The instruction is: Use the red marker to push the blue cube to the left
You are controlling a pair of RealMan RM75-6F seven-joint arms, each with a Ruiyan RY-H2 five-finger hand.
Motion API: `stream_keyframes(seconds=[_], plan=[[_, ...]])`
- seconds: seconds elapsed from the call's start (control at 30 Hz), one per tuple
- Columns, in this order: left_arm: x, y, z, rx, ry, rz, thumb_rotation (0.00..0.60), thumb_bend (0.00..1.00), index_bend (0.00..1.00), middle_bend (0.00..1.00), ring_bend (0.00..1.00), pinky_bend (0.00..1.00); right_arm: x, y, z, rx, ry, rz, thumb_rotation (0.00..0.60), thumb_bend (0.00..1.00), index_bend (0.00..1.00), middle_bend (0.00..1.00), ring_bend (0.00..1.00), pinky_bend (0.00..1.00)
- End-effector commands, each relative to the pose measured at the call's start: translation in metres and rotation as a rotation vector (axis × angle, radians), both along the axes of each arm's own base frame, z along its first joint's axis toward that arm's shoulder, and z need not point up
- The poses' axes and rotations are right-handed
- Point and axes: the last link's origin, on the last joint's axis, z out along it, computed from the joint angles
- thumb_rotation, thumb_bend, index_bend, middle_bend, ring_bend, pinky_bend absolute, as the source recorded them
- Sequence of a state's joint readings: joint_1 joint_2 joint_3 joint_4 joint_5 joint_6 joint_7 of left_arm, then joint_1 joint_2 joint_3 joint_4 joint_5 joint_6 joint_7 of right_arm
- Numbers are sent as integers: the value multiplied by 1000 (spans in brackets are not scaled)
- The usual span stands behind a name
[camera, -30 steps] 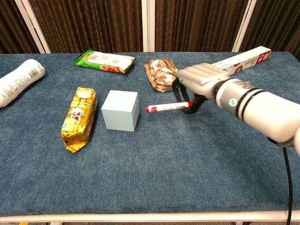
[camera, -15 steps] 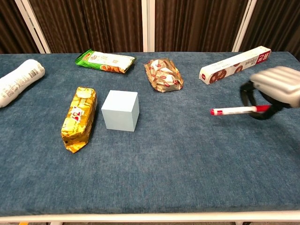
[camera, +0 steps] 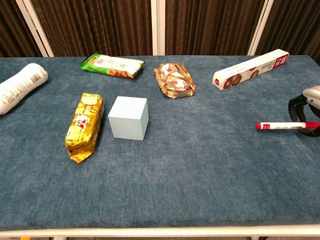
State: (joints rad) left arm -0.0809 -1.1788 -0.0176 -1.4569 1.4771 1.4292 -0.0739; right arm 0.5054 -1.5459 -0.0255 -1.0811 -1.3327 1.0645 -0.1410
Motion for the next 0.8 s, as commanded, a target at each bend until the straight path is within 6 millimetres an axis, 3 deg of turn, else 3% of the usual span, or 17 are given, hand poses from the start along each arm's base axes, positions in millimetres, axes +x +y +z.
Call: stream_keyframes(seconds=[0.03, 0.1, 0.2, 0.27, 0.53, 0.67, 0.8], plan=[[0, 0, -1, -1, -2, 1, 600, 0, 112, 106, 44, 71, 2, -2, -2, 0, -8, 6, 600, 323, 565, 653, 720, 835], [0, 1, -1, -3, -4, -1, 600, 0, 112, 106, 44, 71, 3, -3, -3, 0, -8, 10, 600, 311, 554, 644, 711, 835], [0, 3, -1, -2, -5, 0, 600, 0, 112, 106, 44, 71, 3, -3, -4, 11, 4, 8, 600, 223, 630, 581, 677, 835], [0, 3, -1, -1, -7, 1, 600, 0, 112, 106, 44, 71, 3, -3, -5, 17, 8, 8, 600, 164, 569, 524, 647, 835], [-1, 2, 1, 1, -13, 2, 600, 0, 112, 106, 44, 71, 4, -3, -4, 23, 2, -5, 600, 112, 439, 419, 604, 834], [1, 2, 2, 4, -16, -5, 600, 0, 112, 106, 44, 71, 7, -5, 5, 4, -16, -2, 600, 95, 422, 411, 603, 833], [5, 4, 5, 11, -22, -15, 600, 0, 112, 106, 44, 71, 12, -6, 27, -47, -52, 4, 600, 93, 423, 411, 602, 834]])
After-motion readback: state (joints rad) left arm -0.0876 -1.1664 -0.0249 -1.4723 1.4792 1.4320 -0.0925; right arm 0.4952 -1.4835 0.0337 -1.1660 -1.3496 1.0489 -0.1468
